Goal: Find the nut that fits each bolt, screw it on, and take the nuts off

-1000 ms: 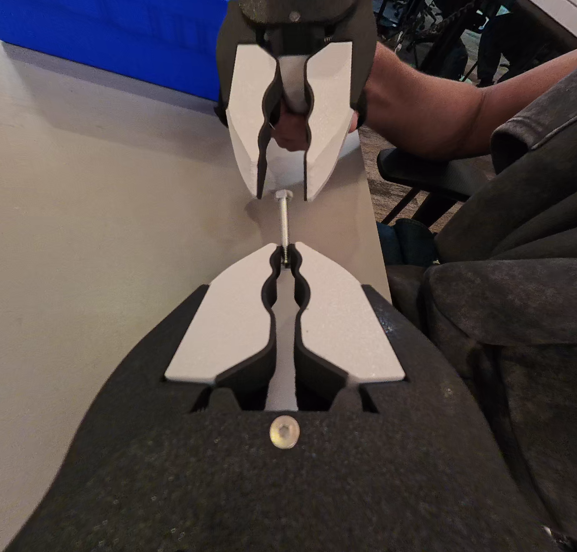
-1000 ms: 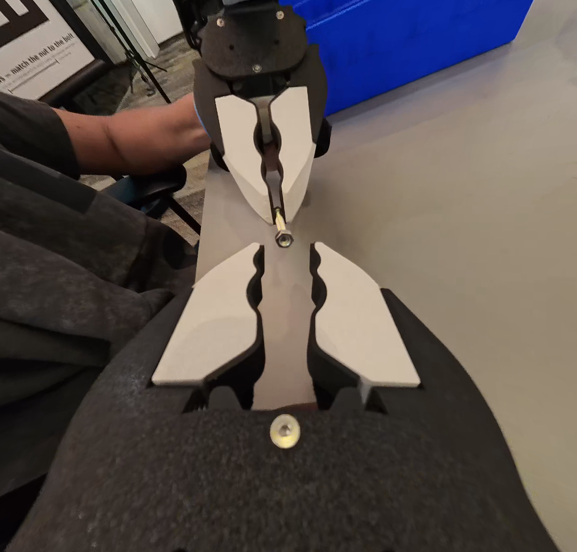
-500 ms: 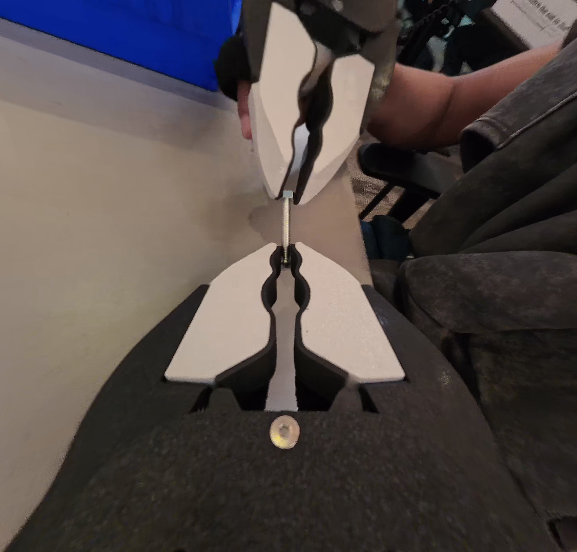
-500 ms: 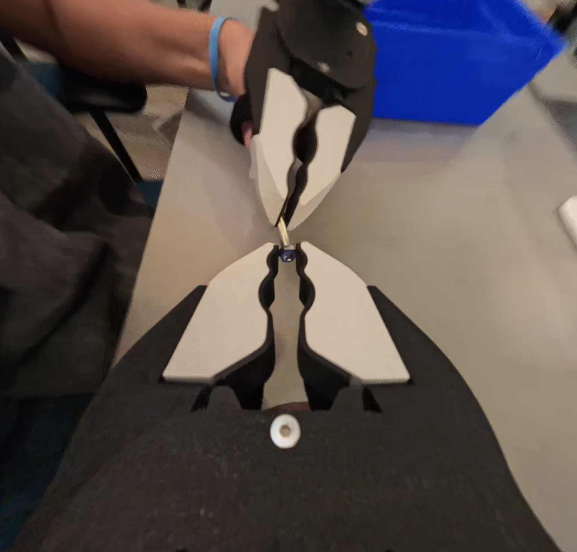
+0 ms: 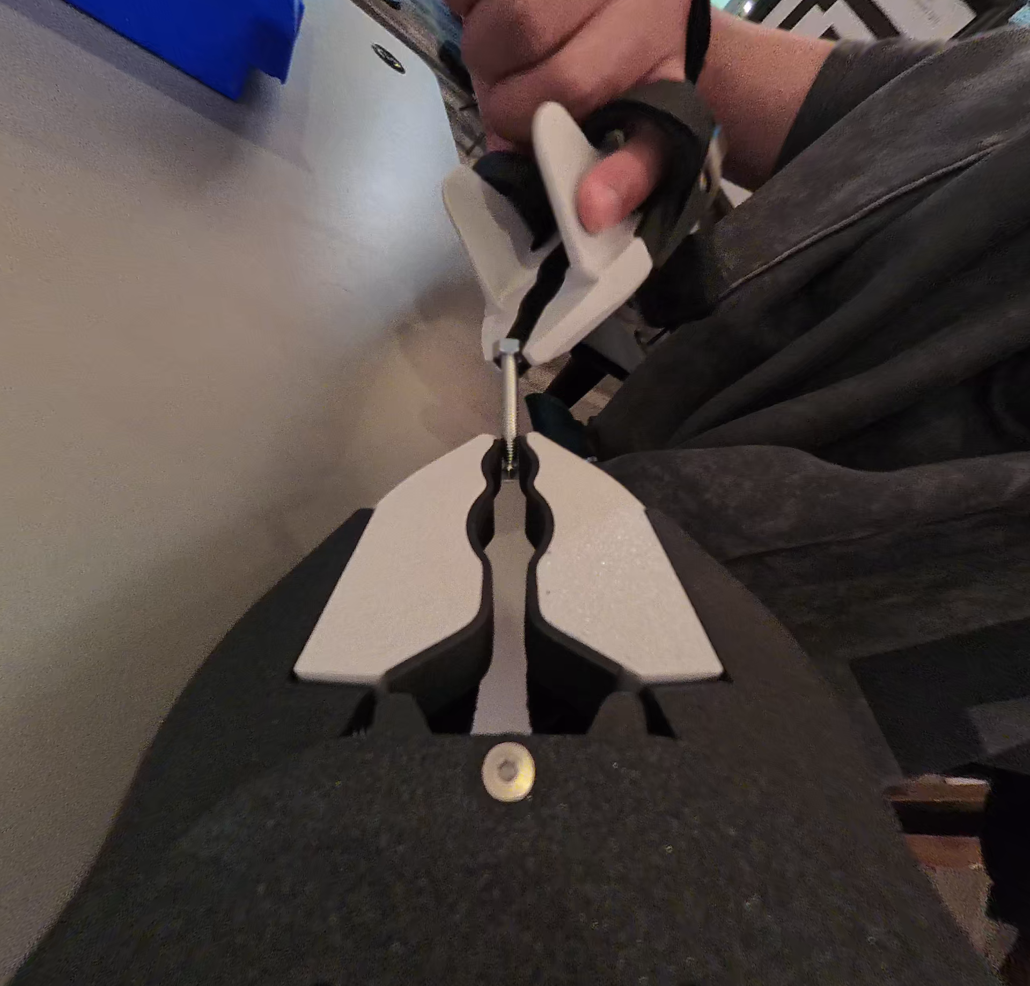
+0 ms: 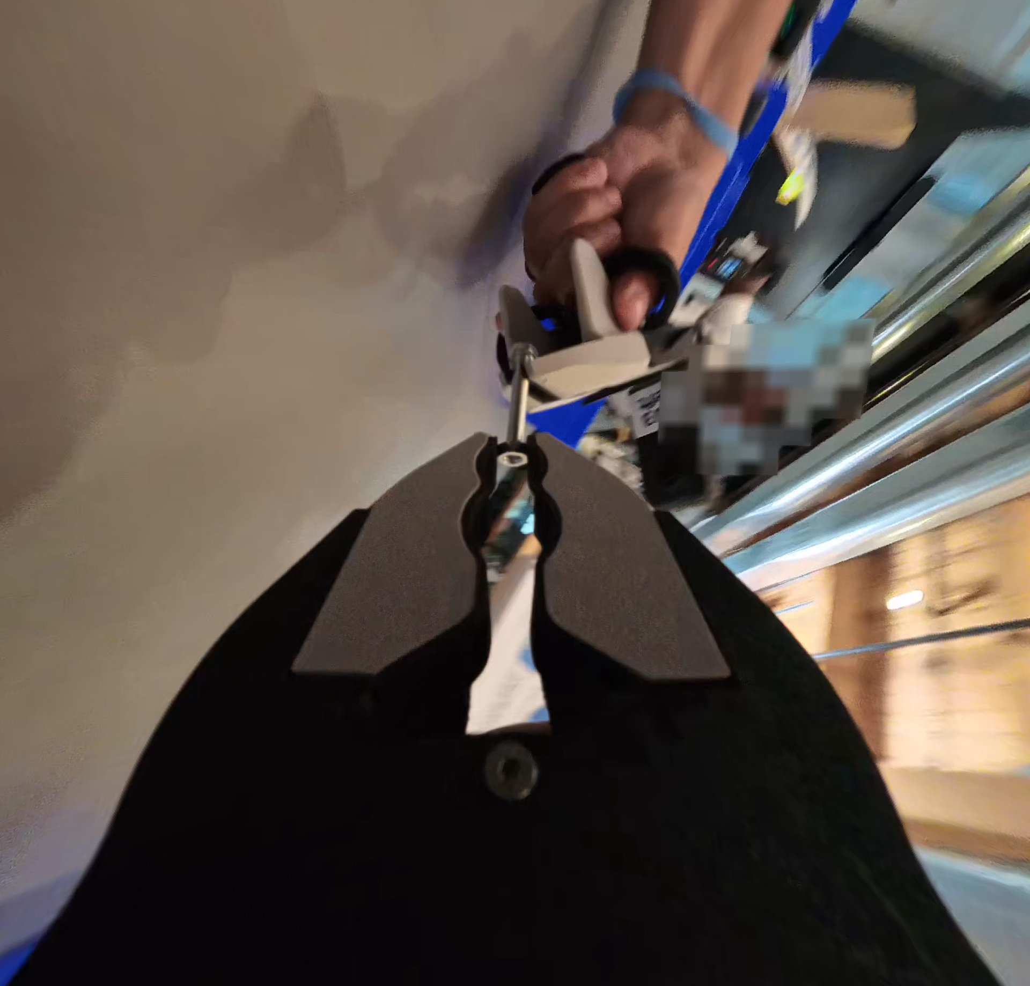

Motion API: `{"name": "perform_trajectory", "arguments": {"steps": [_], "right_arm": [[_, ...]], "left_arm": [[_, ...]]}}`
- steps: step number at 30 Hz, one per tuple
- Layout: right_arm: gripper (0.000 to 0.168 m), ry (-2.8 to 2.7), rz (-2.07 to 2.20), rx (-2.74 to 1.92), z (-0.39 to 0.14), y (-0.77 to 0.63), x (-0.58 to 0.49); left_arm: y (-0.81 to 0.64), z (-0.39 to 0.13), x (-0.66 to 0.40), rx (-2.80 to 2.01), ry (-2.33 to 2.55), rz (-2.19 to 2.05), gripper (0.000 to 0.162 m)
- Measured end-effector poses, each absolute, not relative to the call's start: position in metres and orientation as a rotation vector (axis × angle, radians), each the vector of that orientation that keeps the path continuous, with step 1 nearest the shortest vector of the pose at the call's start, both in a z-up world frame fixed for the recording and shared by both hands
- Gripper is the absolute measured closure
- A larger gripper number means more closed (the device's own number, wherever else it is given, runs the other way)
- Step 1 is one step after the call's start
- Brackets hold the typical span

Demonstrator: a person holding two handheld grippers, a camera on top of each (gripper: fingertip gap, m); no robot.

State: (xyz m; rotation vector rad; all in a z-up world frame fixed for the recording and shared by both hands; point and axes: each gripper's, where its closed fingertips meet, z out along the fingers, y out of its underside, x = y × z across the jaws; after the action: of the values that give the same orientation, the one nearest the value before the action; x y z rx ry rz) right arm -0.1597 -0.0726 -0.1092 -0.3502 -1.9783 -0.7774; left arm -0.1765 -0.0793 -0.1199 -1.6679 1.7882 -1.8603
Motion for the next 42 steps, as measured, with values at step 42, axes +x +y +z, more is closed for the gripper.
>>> {"name": "perform_trajectory", "arguments": {"steps": [42], "right_arm": [[0.159,-0.745,1.264,-2.088,-0.105,-0.043,-0.15]], "left_arm": [[-0.047,-0.117,-0.164,-1.53,1.725,-1.239,0.157]]}}
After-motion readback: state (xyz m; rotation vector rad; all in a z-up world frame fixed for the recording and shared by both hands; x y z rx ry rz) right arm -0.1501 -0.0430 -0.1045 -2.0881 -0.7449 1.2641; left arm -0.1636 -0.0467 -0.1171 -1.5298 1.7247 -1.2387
